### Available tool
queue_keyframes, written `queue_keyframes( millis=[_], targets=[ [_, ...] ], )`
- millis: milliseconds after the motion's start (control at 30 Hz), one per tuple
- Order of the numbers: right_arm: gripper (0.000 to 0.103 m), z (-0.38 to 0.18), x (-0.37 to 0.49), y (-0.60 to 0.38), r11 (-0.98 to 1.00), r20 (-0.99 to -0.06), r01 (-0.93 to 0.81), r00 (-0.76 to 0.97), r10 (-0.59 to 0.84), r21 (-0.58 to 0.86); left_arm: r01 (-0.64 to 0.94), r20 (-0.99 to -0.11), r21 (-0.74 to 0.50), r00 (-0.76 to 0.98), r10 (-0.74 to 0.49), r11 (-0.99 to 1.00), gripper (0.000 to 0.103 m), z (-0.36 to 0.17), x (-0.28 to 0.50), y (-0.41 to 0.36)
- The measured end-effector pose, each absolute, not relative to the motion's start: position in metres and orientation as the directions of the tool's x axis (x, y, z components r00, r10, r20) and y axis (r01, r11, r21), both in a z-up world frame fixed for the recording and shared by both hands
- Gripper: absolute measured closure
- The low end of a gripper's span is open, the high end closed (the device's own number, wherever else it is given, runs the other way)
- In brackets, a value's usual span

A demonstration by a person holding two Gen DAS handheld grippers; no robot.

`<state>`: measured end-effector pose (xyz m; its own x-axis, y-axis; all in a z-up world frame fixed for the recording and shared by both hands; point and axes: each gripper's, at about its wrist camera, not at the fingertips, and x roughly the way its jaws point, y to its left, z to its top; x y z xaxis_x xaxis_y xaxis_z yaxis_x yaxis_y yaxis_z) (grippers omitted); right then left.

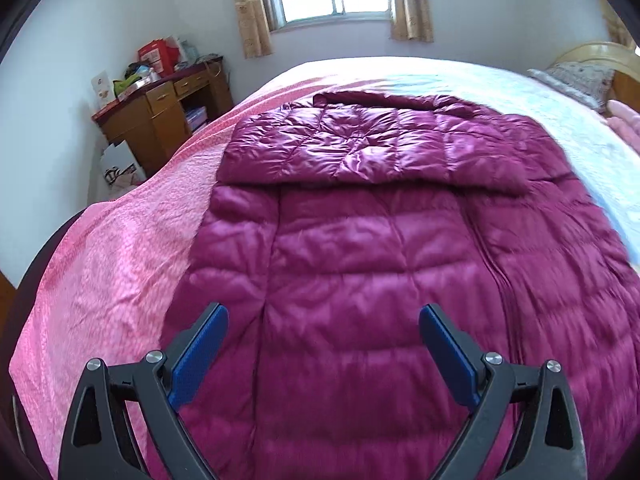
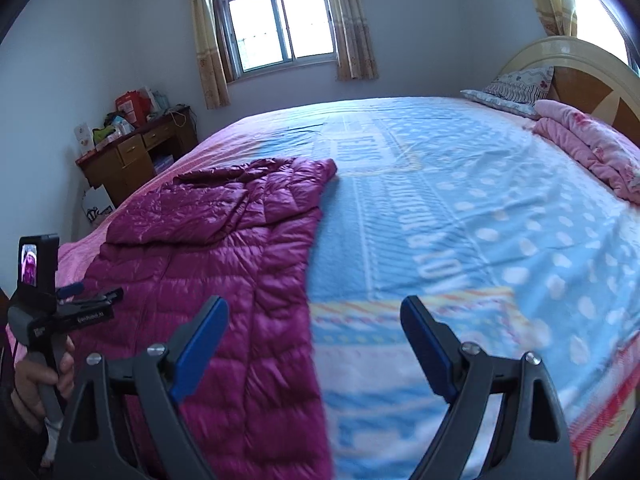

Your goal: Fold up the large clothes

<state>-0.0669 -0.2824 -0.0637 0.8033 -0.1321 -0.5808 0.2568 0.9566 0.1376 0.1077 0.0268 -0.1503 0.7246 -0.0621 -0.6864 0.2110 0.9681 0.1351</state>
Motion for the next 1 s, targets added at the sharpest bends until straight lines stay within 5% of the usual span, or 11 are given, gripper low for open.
queue_keyframes(
  millis=[67,200,500,600,667,733,767,800,1000],
  targets=[
    [0.017,-0.065,-0.091,-0.287,0.96,-0.595,0.244,0.795,-0.115,0.141,0.221,-0.676,0.121,0.732,-0.083,0.968,0.006,-0.148,0.092,0.039],
    [0.055,-0.09,-0.113,-0.287,0.967,-0.685,0.181,0.728,-0.01,0.178,0.2,-0.667,0.082,0.739,-0.095,0.976,0.006,-0.142,0.071,0.072],
    [0.055,-0.144,-0.099,-0.271,0.932,-0.737,0.104,0.645,0.202,0.347,0.105,-0.607,0.031,0.792,-0.065,0.994,0.006,-0.123,0.058,0.132],
    [0.039,-0.149,-0.09,-0.261,0.934,-0.742,0.081,0.633,0.221,0.348,0.107,-0.596,0.018,0.799,-0.075,0.994,0.006,-0.12,0.056,0.14],
    [0.038,-0.147,-0.09,-0.253,0.937,-0.745,0.064,0.626,0.231,0.344,0.111,-0.588,0.014,0.805,-0.081,0.994,0.006,-0.118,0.054,0.145],
    [0.048,-0.148,-0.088,-0.245,0.945,-0.774,0.04,0.585,0.241,0.324,0.112,-0.575,0.007,0.814,-0.088,0.994,0.006,-0.116,0.051,0.152],
    [0.074,-0.149,-0.086,-0.241,0.951,-0.786,0.029,0.57,0.237,0.308,0.113,-0.57,0.002,0.816,-0.091,0.994,0.006,-0.115,0.05,0.155],
    [0.082,-0.151,-0.083,-0.236,0.953,-0.802,0.013,0.544,0.246,0.302,0.112,-0.566,-0.002,0.819,-0.093,0.994,0.006,-0.114,0.05,0.158],
    [0.088,-0.132,-0.078,-0.239,0.902,-0.735,-0.026,0.569,0.369,0.432,0.078,-0.571,0.02,0.819,-0.053,0.997,0.006,-0.115,0.056,0.177]
  ],
)
